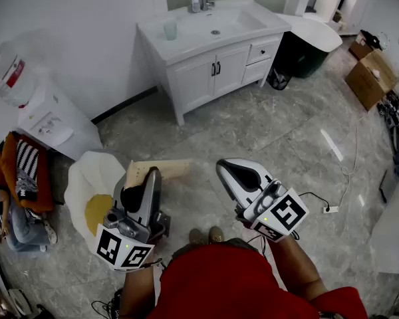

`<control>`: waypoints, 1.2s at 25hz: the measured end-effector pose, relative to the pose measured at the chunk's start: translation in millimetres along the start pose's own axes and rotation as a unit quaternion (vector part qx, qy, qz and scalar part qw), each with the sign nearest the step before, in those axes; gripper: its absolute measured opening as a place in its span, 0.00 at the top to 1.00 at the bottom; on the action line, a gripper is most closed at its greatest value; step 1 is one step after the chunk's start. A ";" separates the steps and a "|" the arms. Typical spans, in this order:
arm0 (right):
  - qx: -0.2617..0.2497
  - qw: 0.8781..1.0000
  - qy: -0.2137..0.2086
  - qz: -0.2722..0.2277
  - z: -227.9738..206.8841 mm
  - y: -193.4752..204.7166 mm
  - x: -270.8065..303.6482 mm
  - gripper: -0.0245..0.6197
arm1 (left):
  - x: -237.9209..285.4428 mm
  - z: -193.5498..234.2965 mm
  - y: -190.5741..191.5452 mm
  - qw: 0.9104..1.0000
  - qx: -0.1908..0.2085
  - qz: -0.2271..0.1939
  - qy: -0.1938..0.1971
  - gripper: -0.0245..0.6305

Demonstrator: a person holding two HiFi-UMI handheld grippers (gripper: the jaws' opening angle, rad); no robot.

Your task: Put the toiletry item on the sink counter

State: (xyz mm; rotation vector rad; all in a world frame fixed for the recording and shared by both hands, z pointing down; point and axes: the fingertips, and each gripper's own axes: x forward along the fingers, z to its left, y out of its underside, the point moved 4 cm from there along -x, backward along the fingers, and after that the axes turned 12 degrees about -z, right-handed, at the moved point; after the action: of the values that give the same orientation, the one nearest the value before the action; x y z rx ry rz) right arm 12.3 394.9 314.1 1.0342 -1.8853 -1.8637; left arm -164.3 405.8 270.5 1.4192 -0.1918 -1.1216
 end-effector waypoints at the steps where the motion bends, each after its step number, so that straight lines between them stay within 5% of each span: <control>1: -0.001 1.000 -0.001 0.001 -2.0 -0.7 1.3 0.92 | 2.0 0.8 0.2 1.000 0.000 0.000 -0.001 0.85; 30: 0.008 1.000 -0.027 -0.011 -84.6 -9.4 2.1 0.92 | 71.1 9.2 37.2 1.000 0.006 -0.007 -0.023 0.85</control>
State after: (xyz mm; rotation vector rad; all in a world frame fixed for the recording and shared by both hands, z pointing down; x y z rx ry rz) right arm 69.2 331.5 314.4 1.0223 -1.9289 -1.9110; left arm -115.9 341.2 268.5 1.4094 -0.2214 -1.1666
